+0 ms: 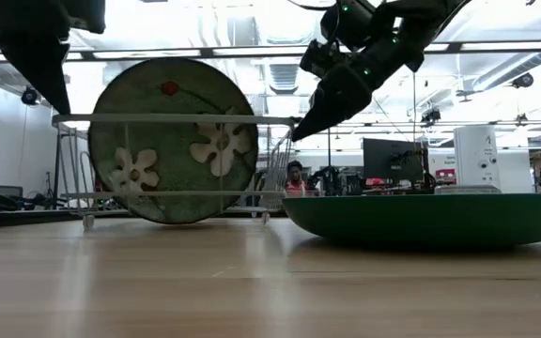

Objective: Sort dishes
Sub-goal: Adjust the dish rack

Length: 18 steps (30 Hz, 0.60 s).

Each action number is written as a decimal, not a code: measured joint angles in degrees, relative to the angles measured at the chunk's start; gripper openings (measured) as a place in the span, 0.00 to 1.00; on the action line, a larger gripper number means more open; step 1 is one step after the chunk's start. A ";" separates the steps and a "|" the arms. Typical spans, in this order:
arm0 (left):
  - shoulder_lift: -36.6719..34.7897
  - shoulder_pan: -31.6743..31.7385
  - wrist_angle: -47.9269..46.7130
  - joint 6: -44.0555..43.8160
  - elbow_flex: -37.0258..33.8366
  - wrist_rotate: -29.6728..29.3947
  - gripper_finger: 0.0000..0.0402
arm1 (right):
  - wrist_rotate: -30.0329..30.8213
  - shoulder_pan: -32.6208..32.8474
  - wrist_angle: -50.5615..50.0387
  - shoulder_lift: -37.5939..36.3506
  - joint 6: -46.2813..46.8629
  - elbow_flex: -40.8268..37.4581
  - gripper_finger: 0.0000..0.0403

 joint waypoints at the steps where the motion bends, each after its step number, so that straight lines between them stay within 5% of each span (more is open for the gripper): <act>1: -0.02 0.00 -0.83 -0.58 0.00 -0.27 0.00 | -0.30 0.24 0.39 0.00 -0.01 -0.01 0.00; 12: -0.02 0.07 -3.76 -4.93 0.03 -1.51 0.00 | -0.18 0.71 1.32 0.57 -0.05 0.02 0.00; 18: 0.00 0.05 -3.60 -5.04 1.65 -1.45 0.00 | 5.82 0.67 -5.30 0.02 -0.16 0.22 0.00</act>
